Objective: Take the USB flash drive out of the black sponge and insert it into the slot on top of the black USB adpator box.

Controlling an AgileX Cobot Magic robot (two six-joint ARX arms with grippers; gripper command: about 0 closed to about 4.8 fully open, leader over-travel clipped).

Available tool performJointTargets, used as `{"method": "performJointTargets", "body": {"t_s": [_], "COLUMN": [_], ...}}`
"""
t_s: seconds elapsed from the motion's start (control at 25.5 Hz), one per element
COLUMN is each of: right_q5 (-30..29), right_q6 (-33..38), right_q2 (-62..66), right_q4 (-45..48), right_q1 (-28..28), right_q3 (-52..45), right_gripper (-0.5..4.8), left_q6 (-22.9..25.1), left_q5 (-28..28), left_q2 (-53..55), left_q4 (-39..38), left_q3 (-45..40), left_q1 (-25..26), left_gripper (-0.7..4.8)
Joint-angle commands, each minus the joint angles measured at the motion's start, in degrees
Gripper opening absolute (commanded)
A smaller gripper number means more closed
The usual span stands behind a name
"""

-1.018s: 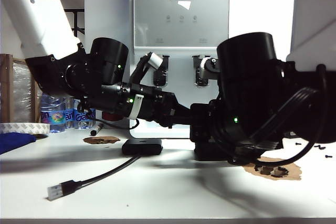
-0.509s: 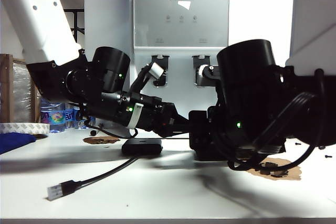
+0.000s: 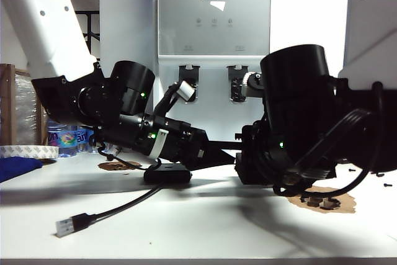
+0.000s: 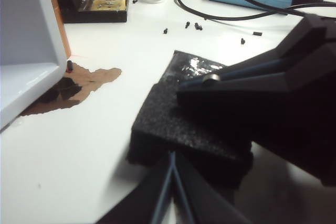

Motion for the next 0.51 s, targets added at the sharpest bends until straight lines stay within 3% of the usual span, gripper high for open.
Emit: {"method": "performJointTargets", "body": {"t_s": [0.04,0.2,0.31,0.51], "right_q5": [-1.7,-2.7,-2.8,-3.8], "right_q6": [1.2,1.4,1.4,4.6], "right_q2": [-0.2,-0.2,-0.2,-0.2], "right_q4": [1.0,0.9,0.6,0.4], "right_q1": [-0.1,-0.1,-0.1,-0.1], "right_q3": [0.2,0.2,0.2,0.0], "right_gripper": [-0.03,-0.03,-0.03,-0.02], "left_q6": [0.2,0.1,-1.6,-4.2], "left_q5": [-0.2,-3.9,-3.8,-1.2], "left_q2": [-0.2,-0.2,-0.2,-0.2], "left_q4": [1.6,6.1,9.6,9.1], "left_q3": [0.1,0.1,0.2,0.5], "left_q1": [0.1,0.7,1.0,0.1], "left_gripper": [-0.05,-0.05,-0.05,-0.05]}}
